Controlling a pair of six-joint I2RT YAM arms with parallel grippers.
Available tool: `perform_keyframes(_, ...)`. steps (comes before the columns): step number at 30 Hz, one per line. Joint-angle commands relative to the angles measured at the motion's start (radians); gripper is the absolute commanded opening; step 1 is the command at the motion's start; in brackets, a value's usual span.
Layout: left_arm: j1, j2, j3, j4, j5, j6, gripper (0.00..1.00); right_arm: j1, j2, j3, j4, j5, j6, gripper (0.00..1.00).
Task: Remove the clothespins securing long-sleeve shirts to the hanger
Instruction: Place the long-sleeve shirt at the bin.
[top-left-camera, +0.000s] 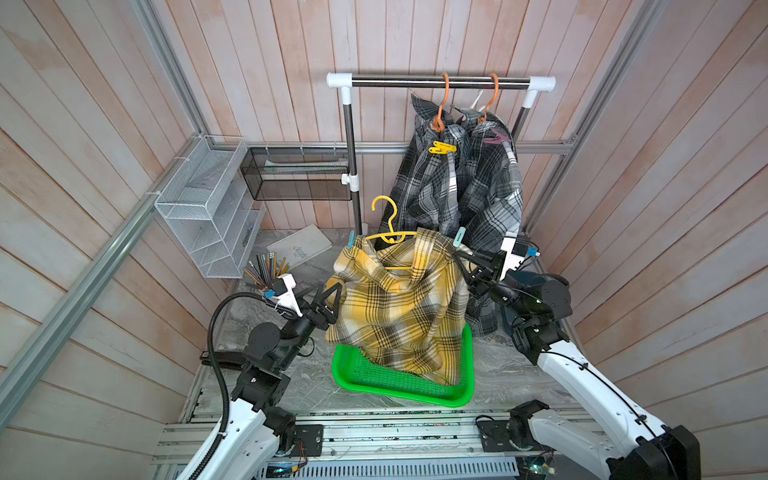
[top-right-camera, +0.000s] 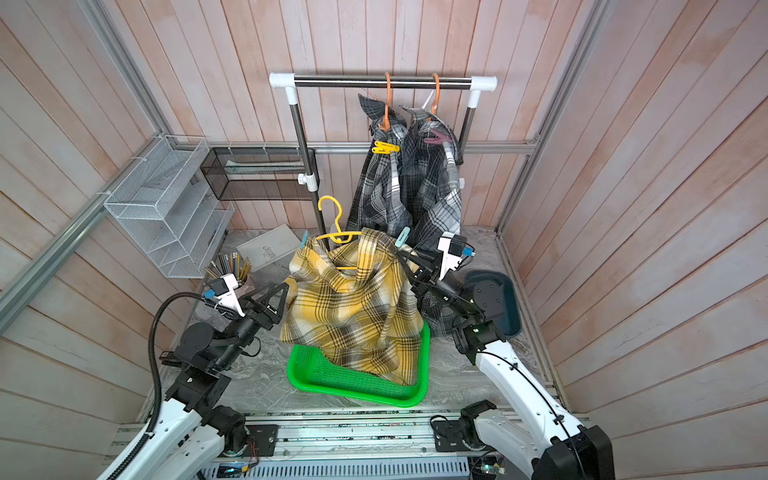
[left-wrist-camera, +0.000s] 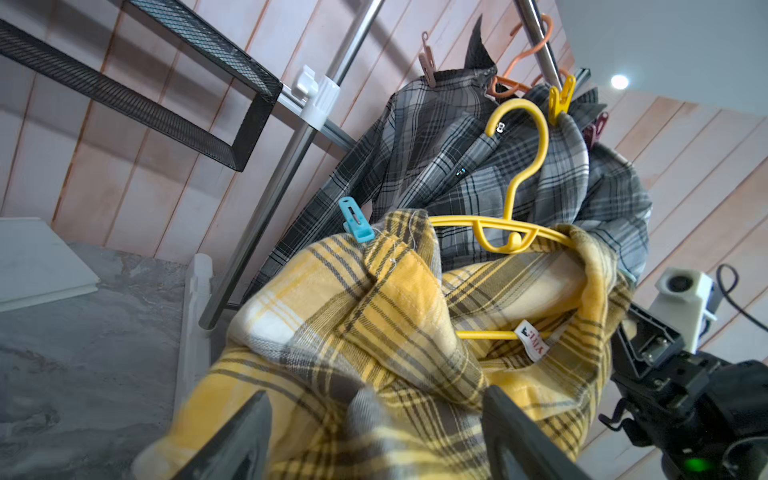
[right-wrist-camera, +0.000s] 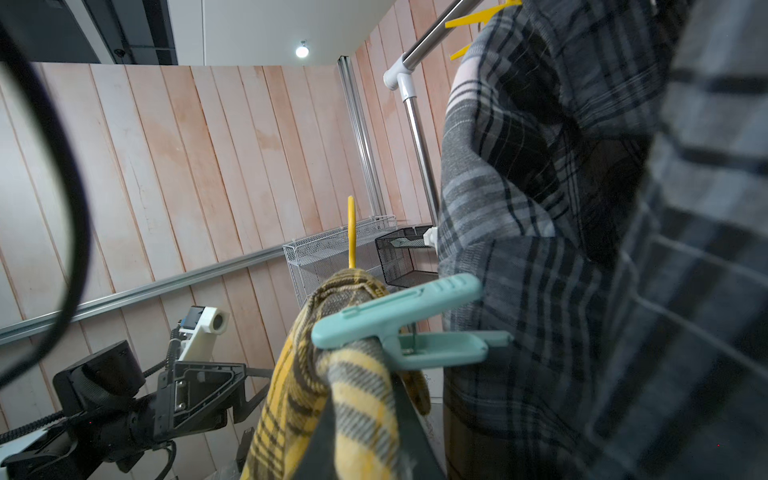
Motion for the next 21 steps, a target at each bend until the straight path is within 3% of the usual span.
perform_keyframes(1, 0.037, -0.026, -0.012, -0.05, 0.007, 0.006, 0.83, -0.005, -0.028, 0.021, 0.049, -0.039, -0.018, 0.0)
perform_keyframes(6, 0.052, -0.017, 0.062, -0.02, 0.062, 0.032, 0.85, -0.007, -0.03, 0.02, 0.039, -0.067, -0.034, 0.0)
perform_keyframes(9, 0.052, 0.052, 0.165, 0.017, 0.14, 0.068, 0.76, -0.007, -0.027, 0.017, 0.036, -0.091, -0.037, 0.0)
perform_keyframes(13, 0.052, 0.205, 0.364, 0.028, 0.327, 0.116, 0.62, -0.008, -0.027, 0.013, 0.037, -0.122, -0.038, 0.0)
perform_keyframes(17, 0.049, 0.343, 0.505, 0.029, 0.464, 0.118, 0.61, -0.005, -0.028, 0.007, 0.039, -0.14, -0.037, 0.0)
perform_keyframes(21, -0.02, 0.428, 0.585, -0.033, 0.446, 0.183, 0.62, -0.004, -0.037, 0.0, 0.031, -0.134, -0.039, 0.0)
